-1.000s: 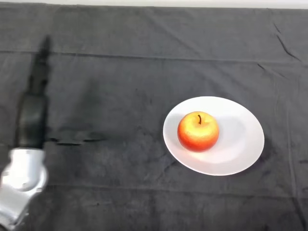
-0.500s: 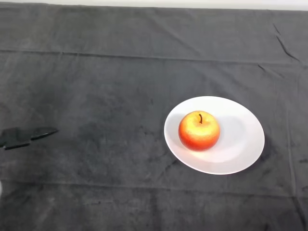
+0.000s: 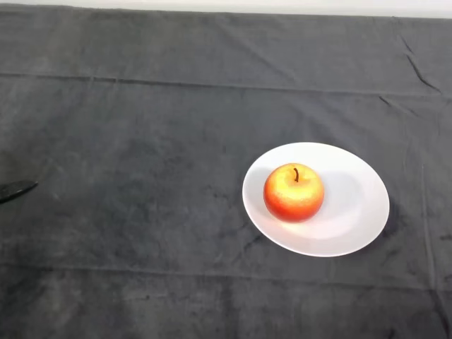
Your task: Move the apple to the plate
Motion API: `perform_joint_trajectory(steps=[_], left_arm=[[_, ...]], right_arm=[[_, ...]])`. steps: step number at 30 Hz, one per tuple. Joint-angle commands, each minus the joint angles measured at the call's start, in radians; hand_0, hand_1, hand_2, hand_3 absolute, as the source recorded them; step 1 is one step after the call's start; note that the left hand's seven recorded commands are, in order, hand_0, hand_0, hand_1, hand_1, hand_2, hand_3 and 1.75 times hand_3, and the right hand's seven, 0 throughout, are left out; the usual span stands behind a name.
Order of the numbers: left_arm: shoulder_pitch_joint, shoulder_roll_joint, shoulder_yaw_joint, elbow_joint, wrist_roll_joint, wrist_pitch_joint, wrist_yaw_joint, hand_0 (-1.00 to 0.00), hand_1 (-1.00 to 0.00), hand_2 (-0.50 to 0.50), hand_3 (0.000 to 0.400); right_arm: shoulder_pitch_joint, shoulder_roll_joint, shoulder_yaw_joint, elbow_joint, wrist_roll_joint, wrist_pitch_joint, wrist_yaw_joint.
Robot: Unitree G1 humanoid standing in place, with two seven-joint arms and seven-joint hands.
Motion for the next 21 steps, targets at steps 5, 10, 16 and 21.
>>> perform_joint_trajectory(steps=[5, 10, 16, 21], left_arm=[[-0.008, 0.008, 0.049, 0.046, 0.026, -0.027, 0.009, 0.0, 0.0, 0.0, 0.0], [-0.009, 0.002, 0.071, 0.053, 0.038, -0.03, -0.001, 0.0, 0.0, 0.0, 0.0], [-0.01, -0.012, 0.09, 0.052, 0.059, -0.03, -0.006, 0.0, 0.0, 0.0, 0.0], [-0.008, -0.021, 0.105, 0.04, 0.07, -0.024, -0.013, 0.0, 0.0, 0.0, 0.0]], right_arm=[[0.006, -0.005, -0.0039, -0.024, 0.0113, -0.004, 0.0032], [0.006, -0.005, -0.0039, -0.024, 0.0113, -0.004, 0.003], [0.006, -0.005, -0.0039, -0.024, 0.0113, -0.004, 0.0028], [0.006, -0.005, -0.0038, -0.025, 0.0112, -0.004, 0.0026]])
